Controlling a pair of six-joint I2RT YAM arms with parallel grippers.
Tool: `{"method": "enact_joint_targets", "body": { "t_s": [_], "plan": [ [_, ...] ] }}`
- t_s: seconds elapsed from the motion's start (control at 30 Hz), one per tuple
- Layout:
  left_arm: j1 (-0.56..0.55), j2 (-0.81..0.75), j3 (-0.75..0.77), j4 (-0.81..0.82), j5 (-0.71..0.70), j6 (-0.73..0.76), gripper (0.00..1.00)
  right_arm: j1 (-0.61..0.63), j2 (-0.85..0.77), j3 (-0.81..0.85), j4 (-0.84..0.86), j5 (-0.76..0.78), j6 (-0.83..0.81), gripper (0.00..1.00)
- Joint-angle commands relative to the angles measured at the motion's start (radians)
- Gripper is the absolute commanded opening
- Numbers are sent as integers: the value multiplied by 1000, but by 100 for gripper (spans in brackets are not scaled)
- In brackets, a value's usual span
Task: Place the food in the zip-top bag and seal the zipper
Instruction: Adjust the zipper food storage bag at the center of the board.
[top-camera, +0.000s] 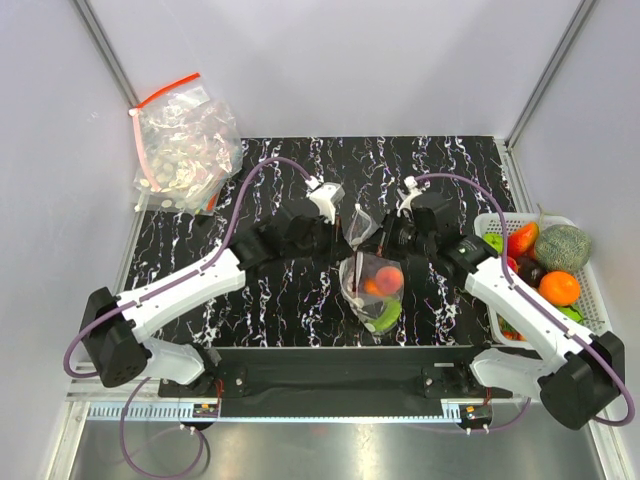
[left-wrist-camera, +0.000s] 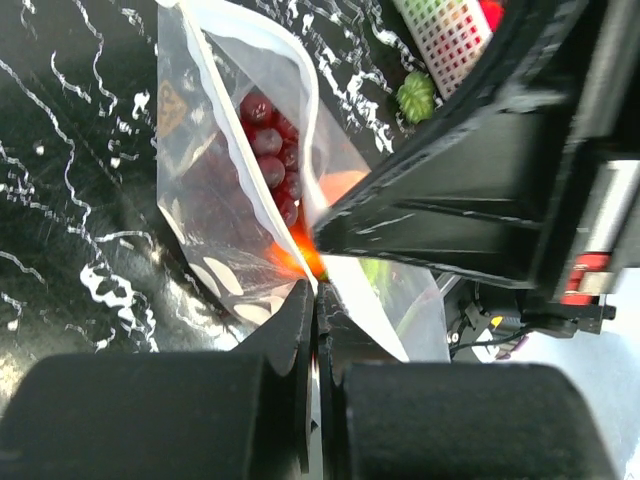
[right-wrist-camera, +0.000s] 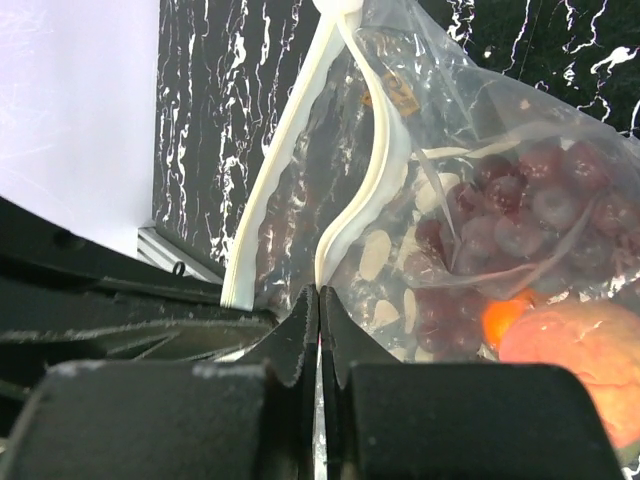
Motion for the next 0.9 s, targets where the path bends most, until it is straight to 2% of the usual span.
{"method": "enact_joint_targets", "body": {
  "t_s": [0.0,0.2,0.3,0.43,0.47,0.63,0.8,0.87],
  "plan": [
    [0,-45,-27,109,12,8,5,8,15,54,72,-13,-22,0],
    [30,-39,-52,100,15,-18,20,11,-16,31,90,-38,-16,0],
    [47,-25,-58,98,20,-29,23,11,-36,21,86,-45,-21,1],
    [53,-16,-76,112,21,-40,31,11,-41,20,67,-59,-34,34],
    [55,-21,-80,118,21,-45,33,11,-45,14,66,-55,-34,37],
    [72,-39,-110,138,18,-60,51,11,-108,-6,58,3,-27,41],
    [75,-39,-109,133,10,-66,60,11,-125,-17,30,39,-37,41],
    [79,-44,-109,127,-14,-72,62,12,-116,-25,27,39,-44,38]
  ]
}}
